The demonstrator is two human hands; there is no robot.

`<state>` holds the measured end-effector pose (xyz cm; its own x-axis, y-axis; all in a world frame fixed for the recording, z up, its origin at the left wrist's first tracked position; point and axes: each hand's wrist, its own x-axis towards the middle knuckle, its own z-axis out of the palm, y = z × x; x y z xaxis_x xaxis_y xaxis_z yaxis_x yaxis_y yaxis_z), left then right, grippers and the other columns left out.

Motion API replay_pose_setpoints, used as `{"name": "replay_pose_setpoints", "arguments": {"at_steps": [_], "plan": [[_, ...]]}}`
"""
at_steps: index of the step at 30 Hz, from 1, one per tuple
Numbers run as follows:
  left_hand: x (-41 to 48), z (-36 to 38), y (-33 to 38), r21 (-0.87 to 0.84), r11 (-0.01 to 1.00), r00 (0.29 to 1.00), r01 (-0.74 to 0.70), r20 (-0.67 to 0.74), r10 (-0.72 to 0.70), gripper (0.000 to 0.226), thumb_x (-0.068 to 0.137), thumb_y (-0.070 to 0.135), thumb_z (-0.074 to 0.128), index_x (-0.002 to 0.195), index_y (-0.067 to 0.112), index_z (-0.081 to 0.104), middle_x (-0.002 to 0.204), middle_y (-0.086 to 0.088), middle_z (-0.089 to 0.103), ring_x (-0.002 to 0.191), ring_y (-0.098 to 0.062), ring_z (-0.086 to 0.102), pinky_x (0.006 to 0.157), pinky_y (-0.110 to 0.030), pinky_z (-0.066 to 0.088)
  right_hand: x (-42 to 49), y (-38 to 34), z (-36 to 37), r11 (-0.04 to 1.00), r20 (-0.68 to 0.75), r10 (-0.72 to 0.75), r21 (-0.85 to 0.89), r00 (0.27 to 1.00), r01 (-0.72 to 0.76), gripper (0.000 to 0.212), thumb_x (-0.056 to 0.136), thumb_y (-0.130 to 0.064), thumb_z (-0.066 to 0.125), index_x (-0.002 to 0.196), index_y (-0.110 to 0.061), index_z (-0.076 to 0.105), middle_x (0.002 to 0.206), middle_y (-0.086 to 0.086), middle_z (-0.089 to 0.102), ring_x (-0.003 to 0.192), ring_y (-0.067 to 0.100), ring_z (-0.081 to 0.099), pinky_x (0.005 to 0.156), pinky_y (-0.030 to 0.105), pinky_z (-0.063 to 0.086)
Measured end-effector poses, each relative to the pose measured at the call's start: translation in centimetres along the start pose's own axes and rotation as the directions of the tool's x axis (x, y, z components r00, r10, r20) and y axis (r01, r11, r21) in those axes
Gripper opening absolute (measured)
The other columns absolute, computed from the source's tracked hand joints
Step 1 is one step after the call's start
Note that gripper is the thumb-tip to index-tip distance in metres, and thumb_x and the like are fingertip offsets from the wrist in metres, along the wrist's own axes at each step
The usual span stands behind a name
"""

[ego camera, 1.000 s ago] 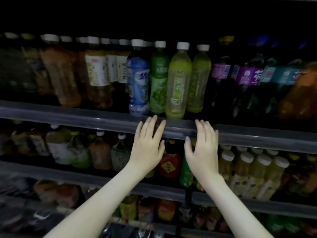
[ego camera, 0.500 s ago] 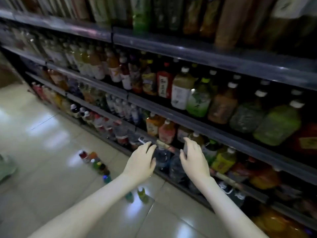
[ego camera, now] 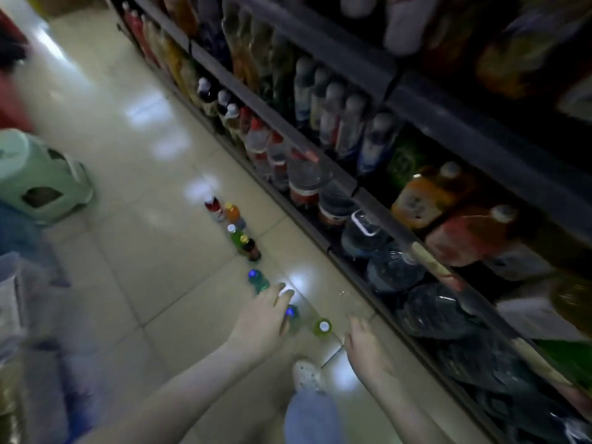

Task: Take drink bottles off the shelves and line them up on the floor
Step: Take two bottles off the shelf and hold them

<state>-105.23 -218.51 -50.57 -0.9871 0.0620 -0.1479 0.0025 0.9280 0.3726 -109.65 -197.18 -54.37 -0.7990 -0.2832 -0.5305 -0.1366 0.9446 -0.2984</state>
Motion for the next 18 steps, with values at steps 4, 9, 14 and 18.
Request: {"name": "replay_pose_setpoints", "arguments": {"at_steps": [4,9,14,18], "plan": [[3.4,10.5,-8.2,-0.012,1.0,1.0,0.012,0.01,-0.012,0.043,0.071,0.022,0.059,0.111,0.008,0.06,0.106,-0.012,0.065,0.082,-0.027,0.067,0.064,-0.025,0.053,10.8,1.6,12.4,0.995,0.164,0.097,-0.015,0.982,-0.095,0.052,0.093,-0.013,0.052,0.142,-0.013,0.035,0.129,0.01,0.052,0.116,0.024,0.053,0.092,0.025,0.042],[5.2,24.4,-15.1,-0.055,0.998,0.996,-0.027,0.078,0.032,0.051,0.072,0.024,0.04,0.118,0.007,0.053,0.115,-0.016,0.062,0.094,-0.03,0.062,0.075,-0.028,0.053,19.4,5.1,26.8,0.985,0.251,-0.005,-0.166,0.968,0.048,0.056,0.098,-0.018,0.042,0.149,-0.008,0.021,0.144,0.014,0.038,0.122,0.03,0.049,0.094,0.033,0.045],[5.7,30.3,-17.7,-0.125,0.992,0.971,0.013,0.237,0.017,0.053,0.067,0.011,0.066,0.118,0.002,0.06,0.116,-0.016,0.062,0.1,-0.031,0.063,0.075,-0.029,0.054,22.9,6.9,31.1,0.942,0.172,0.012,-0.331,0.985,0.047,0.035,0.096,-0.019,0.038,0.129,-0.007,0.045,0.102,-0.001,0.04,0.078,-0.002,0.04,0.064,0.012,0.035],[6.1,25.7,-15.5,-0.156,0.983,0.923,0.094,0.383,-0.027,0.063,0.086,0.009,0.059,0.143,0.005,0.035,0.148,-0.013,0.035,0.134,-0.027,0.036,0.104,-0.03,0.035,19.4,4.5,26.4,0.997,0.02,-0.057,-0.047,0.998,0.058,0.057,0.05,0.007,0.085,0.089,-0.008,0.047,0.08,0.016,0.051,0.054,0.031,0.058,0.038,0.024,0.044]]}}
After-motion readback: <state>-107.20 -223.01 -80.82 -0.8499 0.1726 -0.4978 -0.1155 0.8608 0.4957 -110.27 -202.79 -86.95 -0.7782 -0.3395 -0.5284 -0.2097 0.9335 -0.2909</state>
